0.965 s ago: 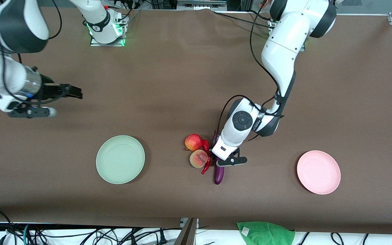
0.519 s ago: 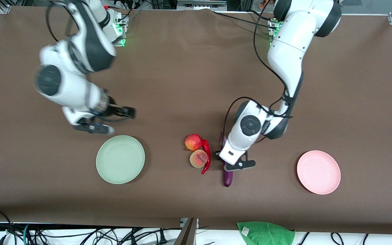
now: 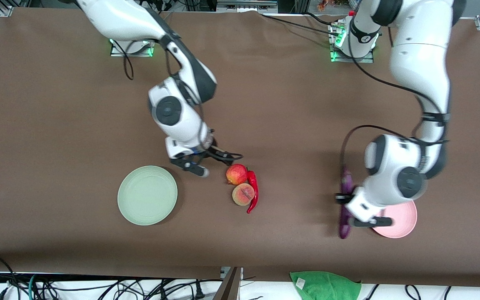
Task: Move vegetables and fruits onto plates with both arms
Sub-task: 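Carry the eggplant to the pink plate while the right gripper reaches the pomegranate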
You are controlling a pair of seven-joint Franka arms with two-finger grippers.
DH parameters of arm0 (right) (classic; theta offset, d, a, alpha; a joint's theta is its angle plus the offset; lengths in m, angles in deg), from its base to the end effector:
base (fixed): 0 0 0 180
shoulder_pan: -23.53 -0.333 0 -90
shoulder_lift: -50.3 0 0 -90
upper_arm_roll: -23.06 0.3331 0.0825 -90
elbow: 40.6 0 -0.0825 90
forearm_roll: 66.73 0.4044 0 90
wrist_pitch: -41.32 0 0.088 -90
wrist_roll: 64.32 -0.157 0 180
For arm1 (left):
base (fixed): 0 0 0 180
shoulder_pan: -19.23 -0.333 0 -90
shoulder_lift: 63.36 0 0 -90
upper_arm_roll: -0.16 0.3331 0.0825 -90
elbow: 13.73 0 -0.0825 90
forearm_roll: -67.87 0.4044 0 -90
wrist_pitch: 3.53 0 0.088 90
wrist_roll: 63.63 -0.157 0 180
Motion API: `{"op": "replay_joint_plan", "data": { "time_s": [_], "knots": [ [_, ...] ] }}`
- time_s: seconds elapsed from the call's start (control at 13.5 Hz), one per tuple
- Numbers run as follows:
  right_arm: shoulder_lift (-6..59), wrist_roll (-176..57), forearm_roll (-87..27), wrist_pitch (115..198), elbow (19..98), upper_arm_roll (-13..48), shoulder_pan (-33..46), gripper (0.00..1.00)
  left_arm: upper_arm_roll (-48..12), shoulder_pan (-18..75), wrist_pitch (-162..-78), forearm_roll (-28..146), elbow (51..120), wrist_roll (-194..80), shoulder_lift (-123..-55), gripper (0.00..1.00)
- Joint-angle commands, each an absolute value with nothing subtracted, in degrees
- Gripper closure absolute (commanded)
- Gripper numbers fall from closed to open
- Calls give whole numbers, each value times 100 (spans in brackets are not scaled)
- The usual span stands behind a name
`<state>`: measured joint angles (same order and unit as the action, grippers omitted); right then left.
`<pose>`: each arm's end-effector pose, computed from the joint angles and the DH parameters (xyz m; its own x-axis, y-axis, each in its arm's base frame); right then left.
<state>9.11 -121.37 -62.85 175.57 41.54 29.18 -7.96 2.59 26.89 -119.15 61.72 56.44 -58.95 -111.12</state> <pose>0.6253 0.4683 0.2414 0.9153 -0.4027 -0.0044 -0.3932 -0.8913 -0.2258 0.7748 -0.0894 0.2195 0.9987 0.0241 -0.0456 0.0268 -0.9978 0.0599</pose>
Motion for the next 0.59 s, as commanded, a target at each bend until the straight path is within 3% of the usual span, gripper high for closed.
{"op": "replay_joint_plan", "data": {
  "time_s": [0.0,0.52],
  "knots": [
    [531,-12329,-6655,17623,3859,2824,-1039,0,349,2355,-11840,6075,5834,-6511,-10994,100],
    [100,-12399,-6796,18396,3710,2772,-1154,0,367,1739,-12155,6101,5878,-7495,-11275,100]
  ]
}}
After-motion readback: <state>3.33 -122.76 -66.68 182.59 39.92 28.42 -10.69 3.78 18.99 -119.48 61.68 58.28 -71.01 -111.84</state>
